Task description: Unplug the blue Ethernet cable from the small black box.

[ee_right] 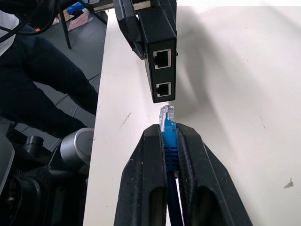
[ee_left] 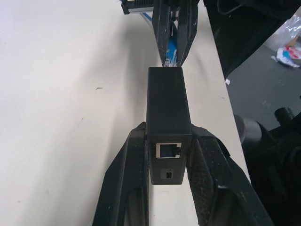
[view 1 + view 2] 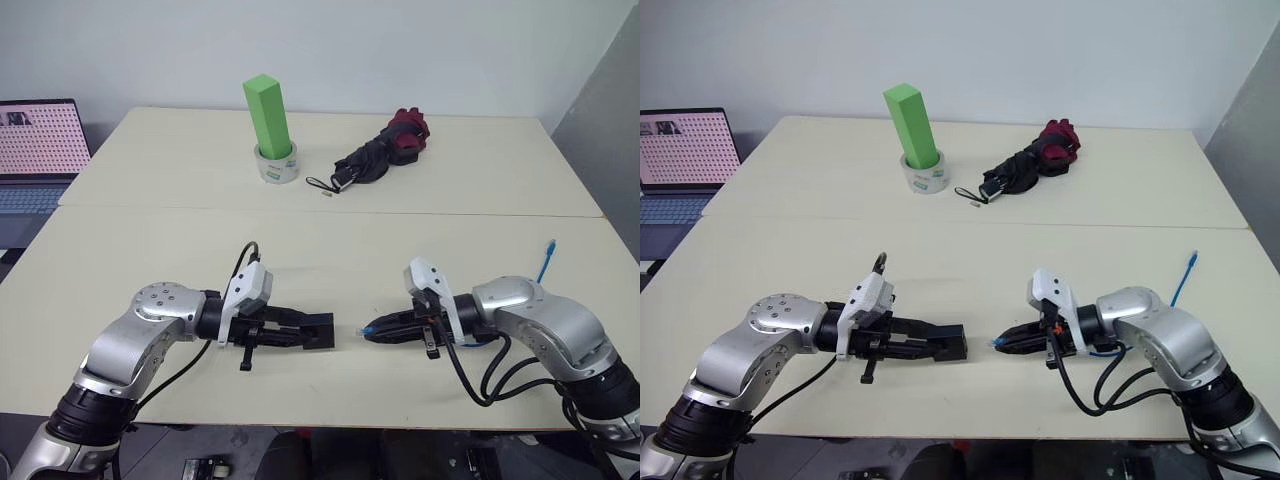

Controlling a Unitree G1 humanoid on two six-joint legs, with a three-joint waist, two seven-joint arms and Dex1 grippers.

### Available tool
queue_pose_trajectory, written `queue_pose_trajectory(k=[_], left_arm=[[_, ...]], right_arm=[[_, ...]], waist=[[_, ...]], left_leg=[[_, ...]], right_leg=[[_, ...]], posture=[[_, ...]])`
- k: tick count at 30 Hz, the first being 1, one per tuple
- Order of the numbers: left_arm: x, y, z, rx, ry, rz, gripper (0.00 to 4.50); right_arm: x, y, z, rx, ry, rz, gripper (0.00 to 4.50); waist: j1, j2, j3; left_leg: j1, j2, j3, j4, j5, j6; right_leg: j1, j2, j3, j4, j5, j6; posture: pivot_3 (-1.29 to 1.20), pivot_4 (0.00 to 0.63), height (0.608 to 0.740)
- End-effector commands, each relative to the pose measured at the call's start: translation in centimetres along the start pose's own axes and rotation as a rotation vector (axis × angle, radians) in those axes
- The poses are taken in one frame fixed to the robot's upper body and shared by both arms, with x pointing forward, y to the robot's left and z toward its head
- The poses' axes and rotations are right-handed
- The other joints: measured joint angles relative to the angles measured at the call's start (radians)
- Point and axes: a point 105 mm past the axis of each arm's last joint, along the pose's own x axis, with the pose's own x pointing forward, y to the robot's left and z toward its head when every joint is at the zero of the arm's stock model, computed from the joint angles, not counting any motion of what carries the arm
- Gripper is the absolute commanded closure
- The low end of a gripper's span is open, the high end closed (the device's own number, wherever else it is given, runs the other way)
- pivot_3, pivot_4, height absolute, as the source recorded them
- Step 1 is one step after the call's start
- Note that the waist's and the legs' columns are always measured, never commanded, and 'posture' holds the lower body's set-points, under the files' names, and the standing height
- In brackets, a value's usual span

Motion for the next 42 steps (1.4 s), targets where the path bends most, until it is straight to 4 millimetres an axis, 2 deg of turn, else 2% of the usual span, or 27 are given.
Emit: queue_pose_trajectory(k=[1,2,5,7,8,10,12,17,20,21,24,26,31,36,38,42], left_arm=[[-0.5,0.2,0.5,0.027,-0.017,0.03,3.73],[-0.6,0.4,0.5,0.027,-0.022,0.045,3.73],[-0.8,1.3,0.6,0.027,-0.045,0.115,3.73],[-0.7,1.8,0.8,0.03,-0.06,0.152,3.73],[-0.6,2.0,0.8,0.033,-0.065,0.165,3.73],[-0.5,2.4,0.9,0.04,-0.074,0.193,3.73],[-0.5,3.1,1.1,0.053,-0.087,0.248,3.73],[-1.2,5.2,1.4,0.074,-0.124,0.412,3.73],[-2.6,7.9,1.8,0.147,-0.157,0.651,3.73],[-3.4,9.0,1.9,0.159,-0.178,0.759,3.73],[-5.4,11.3,1.2,0.146,-0.2,0.994,3.73],[-6.3,12.4,0.1,0.113,-0.199,1.103,3.73],[-7.6,13.8,-1.7,0.07,-0.215,1.251,3.73],[-7.8,14.6,-3.8,-0.016,-0.22,1.309,3.73],[-7.9,14.5,-4.2,-0.036,-0.223,1.31,3.03],[-8.0,14.0,-5.0,-0.059,-0.218,1.29,2.2]], right_arm=[[-1.2,-1.9,0.7,-0.069,-0.027,-0.134,4.46],[-1.5,-3.1,0.8,-0.084,-0.033,-0.204,4.46],[-2.9,-9.2,1.1,-0.176,-0.046,-0.55,4.46],[-3.9,-12.4,1.0,-0.206,-0.036,-0.739,4.46],[-4.3,-13.4,1.0,-0.205,-0.038,-0.802,4.46],[-4.4,-14.6,0.6,-0.202,-0.034,-0.854,3.76],[-4.3,-15.0,0.4,-0.196,-0.038,-0.853,3.39],[-4.8,-14.2,0.7,-0.191,-0.055,-0.805,2.29],[-5.3,-11.6,2.4,-0.228,-0.1,-0.667,1.71],[-4.9,-9.7,3.6,-0.238,-0.141,-0.563,1.49],[-3.4,-5.5,5.7,-0.245,-0.216,-0.358,1.47],[-2.1,-4.5,6.4,-0.243,-0.238,-0.32,1.47],[0.2,-3.3,6.7,-0.243,-0.245,-0.272,1.47],[1.0,-3.4,6.7,-0.259,-0.231,-0.275,1.47],[1.1,-3.5,6.7,-0.26,-0.23,-0.281,1.47],[1.0,-3.6,6.6,-0.262,-0.221,-0.299,1.47]], waist=[[0.0,0.0,0.0],[0.0,0.0,0.0],[-0.001,0.0,0.0],[-0.003,0.0,0.0],[-0.003,0.0,0.0],[-0.003,0.0,0.0],[-0.001,0.0,0.0],[-0.003,0.0,0.0],[0.002,0.001,0.0],[0.003,0.001,0.0],[0.002,0.0,0.0],[-0.003,0.0,0.0],[0.0,0.0,0.0],[0.005,-0.001,-0.001],[0.004,-0.001,-0.001],[0.0,-0.001,-0.001]], left_leg=[[0.0,0.0,0.0,0.0,0.0,0.0],[0.0,0.0,0.0,0.0,0.0,0.0],[0.0,0.0,0.0,0.0,0.0,0.0],[0.001,0.0,0.001,0.0,0.0,0.0],[0.001,0.0,0.002,0.0,0.0,-0.001],[0.0,0.0,0.002,0.0,0.002,-0.004],[-0.001,0.0,0.002,-0.001,0.002,-0.004],[-0.002,0.0,0.003,-0.001,0.002,-0.004],[-0.001,0.001,0.003,-0.001,0.002,-0.004],[-0.002,0.001,0.003,0.0,0.002,-0.004],[-0.002,0.0,0.003,0.0,0.002,-0.004],[-0.001,0.001,0.003,0.0,0.002,-0.004],[-0.001,0.001,0.002,0.0,0.002,-0.004],[-0.002,0.0,0.002,0.001,0.002,-0.004],[-0.001,-0.001,0.003,0.001,0.002,-0.004],[-0.001,0.0,0.002,0.001,0.002,-0.004]], right_leg=[[0.0,0.0,0.0,0.0,0.0,0.0],[0.0,0.0,0.0,0.0,0.0,0.0],[0.0,0.0,0.0,0.0,0.0,0.0],[-0.001,0.0,0.001,0.001,0.0,0.0],[-0.001,0.0,0.001,0.002,0.0,0.0],[-0.002,0.0,0.001,0.002,0.0,0.0],[-0.004,0.0,0.001,0.001,0.0,0.0],[-0.004,0.0,0.002,0.001,0.0,0.0],[-0.004,0.0,0.002,0.002,0.0,0.0],[-0.004,0.0,0.002,0.002,0.0,0.0],[-0.004,0.0,0.002,0.002,0.0,0.0],[-0.004,0.0,0.001,0.002,0.0,0.0],[-0.004,0.0,0.001,0.003,0.0,0.0],[-0.004,-0.002,0.0,0.002,0.0,0.0],[-0.003,-0.002,0.0,0.002,0.0,0.0],[-0.004,-0.002,0.0,0.003,0.0,0.0]], posture=[[0.0,0.15,0.74],[0.0,0.15,0.74],[0.0,0.15,0.74],[0.0,0.15,0.74],[0.0,0.15,0.74],[0.0,0.15,0.74],[0.0,0.15,0.74],[0.0,0.15,0.74],[0.0,0.15,0.74],[0.0,0.15,0.74],[0.0,0.15,0.74],[0.0,0.15,0.74],[0.0,0.15,0.74],[0.0,0.15,0.74],[0.0,0.15,0.74],[0.0,0.15,0.74]])
